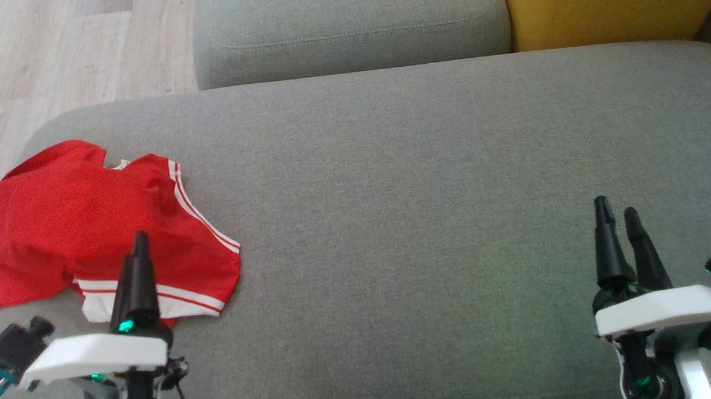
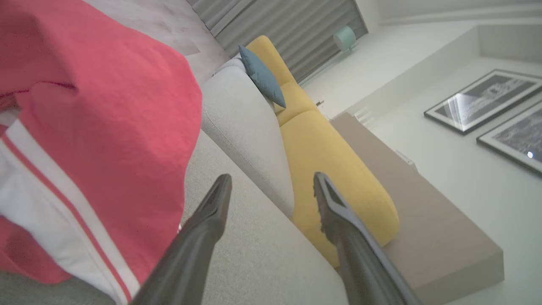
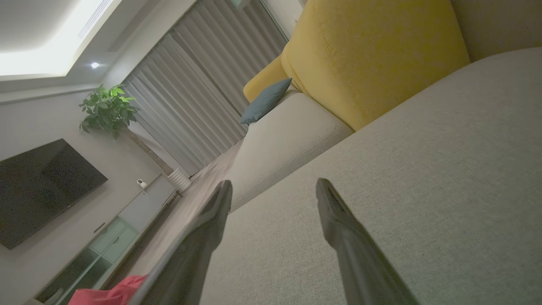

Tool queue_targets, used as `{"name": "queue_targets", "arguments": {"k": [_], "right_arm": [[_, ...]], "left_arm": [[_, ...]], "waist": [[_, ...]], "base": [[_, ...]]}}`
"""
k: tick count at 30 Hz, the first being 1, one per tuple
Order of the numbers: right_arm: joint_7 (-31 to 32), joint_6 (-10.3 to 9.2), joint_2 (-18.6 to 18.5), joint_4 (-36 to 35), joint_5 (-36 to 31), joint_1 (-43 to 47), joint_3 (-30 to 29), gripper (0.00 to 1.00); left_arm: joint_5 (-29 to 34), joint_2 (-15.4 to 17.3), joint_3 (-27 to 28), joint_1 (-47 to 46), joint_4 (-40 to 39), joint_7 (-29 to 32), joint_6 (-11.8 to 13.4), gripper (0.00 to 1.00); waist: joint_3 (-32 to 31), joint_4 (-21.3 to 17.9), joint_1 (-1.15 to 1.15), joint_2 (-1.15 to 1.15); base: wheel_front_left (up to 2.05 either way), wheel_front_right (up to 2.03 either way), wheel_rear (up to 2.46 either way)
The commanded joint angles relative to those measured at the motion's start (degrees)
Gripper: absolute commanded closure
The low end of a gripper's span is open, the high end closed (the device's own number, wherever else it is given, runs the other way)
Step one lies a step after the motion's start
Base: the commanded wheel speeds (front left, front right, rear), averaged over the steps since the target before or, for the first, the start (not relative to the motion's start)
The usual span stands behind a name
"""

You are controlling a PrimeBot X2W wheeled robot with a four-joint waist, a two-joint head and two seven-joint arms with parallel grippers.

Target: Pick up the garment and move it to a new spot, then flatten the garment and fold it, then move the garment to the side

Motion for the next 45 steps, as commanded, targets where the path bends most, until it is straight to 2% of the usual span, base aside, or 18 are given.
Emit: {"name": "queue_targets", "arguments": {"k": [1, 9, 16, 17, 29, 45], "right_arm": [[-0.8, -0.02, -0.3, -2.7, -2.1, -1.8, 0.9, 0.00], [-2.2, -0.02, -0.4, -3.6, -9.8, -1.0, 2.2, 0.00], [-3.2, -0.02, -0.4, -3.4, -14.8, -0.3, 2.9, 0.00], [-3.5, -0.02, -0.4, -3.3, -16.3, -0.1, 3.1, 0.00], [-5.5, -0.03, -0.4, -3.3, -24.4, 0.9, 4.3, 0.00], [-8.2, -0.03, -0.5, -3.4, -33.4, 1.7, 6.2, 0.00]], "left_arm": [[2.0, 0.8, 0.6, -1.9, -2.8, -0.5, 0.2, 0.00], [14.0, 1.1, -4.0, -1.6, -3.7, -1.9, 2.9, 0.00], [21.2, 3.9, -8.5, -1.4, -3.5, -2.9, 6.1, 0.00], [23.3, 5.0, -10.3, -1.5, -3.3, -3.2, 7.7, 0.00], [30.8, 9.6, -18.5, -2.2, -1.2, -5.3, 15.0, 0.00], [38.5, 12.0, -24.7, -3.1, -2.0, -8.0, 19.2, 0.00]], "waist": [[0.0, 0.0, 0.00, 0.00], [-0.1, -0.1, 0.00, 0.00], [-0.3, -0.1, 0.00, 0.00], [-0.4, -0.2, 0.00, 0.00], [-0.9, -0.4, 0.00, 0.00], [-1.0, -0.2, 0.00, 0.00]], "base": [[0.00, 0.00, 0.00], [0.00, 0.00, 0.00], [0.00, 0.00, 0.00], [0.00, 0.00, 0.00], [0.00, 0.00, 0.00], [0.00, 0.00, 0.00]]}}
